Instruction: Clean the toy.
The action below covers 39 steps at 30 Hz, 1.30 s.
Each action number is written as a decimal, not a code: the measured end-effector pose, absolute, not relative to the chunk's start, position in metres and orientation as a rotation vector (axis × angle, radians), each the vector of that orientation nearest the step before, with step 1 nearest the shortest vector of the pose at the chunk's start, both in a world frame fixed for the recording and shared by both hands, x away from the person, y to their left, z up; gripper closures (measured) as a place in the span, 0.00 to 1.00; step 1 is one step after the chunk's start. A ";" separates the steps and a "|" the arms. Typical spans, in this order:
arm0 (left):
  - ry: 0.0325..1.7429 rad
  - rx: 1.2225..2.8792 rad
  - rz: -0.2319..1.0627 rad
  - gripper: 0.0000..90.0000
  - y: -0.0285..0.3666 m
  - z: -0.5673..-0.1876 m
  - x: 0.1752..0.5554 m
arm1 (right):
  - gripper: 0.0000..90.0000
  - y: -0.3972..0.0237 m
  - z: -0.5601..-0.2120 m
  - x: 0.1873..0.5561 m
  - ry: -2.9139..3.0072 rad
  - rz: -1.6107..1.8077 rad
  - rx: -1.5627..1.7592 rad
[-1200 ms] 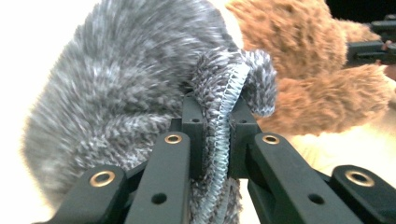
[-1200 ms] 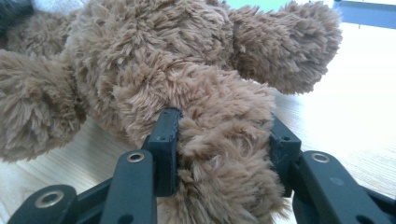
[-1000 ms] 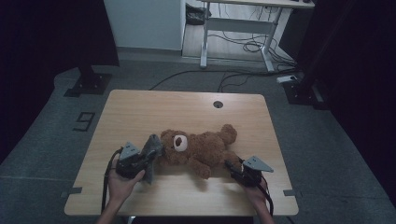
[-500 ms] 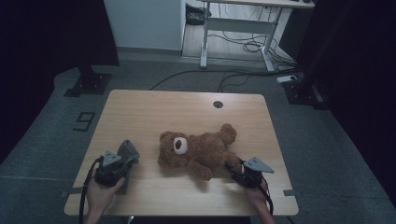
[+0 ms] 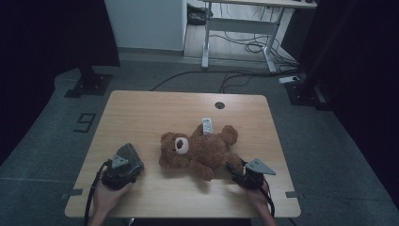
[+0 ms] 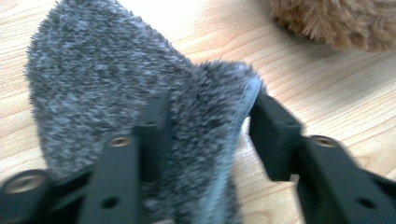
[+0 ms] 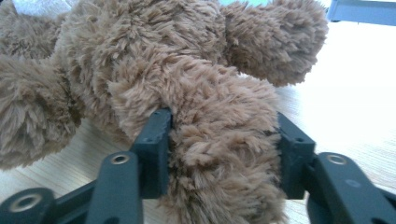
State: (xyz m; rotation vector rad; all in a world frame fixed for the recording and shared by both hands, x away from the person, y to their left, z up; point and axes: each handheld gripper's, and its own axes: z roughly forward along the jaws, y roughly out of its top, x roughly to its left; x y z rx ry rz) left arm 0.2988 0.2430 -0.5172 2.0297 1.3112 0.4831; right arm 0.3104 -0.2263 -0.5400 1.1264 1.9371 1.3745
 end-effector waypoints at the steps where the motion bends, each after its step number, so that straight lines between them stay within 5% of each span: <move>1: 1.304 2.019 0.484 0.46 0.243 -0.515 0.298 | 0.50 -0.227 -0.540 0.310 1.936 1.376 1.127; 5: 1.274 1.992 0.498 0.33 0.238 -0.507 0.298 | 0.44 -0.230 -0.540 0.309 1.945 1.393 1.135; 10: 1.198 1.986 0.521 0.28 0.226 -0.492 0.295 | 0.35 -0.236 -0.538 0.307 1.950 1.416 1.134; 39: 1.041 1.962 0.496 0.30 0.186 -0.455 0.278 | 0.31 -0.279 -0.535 0.283 1.904 1.471 1.183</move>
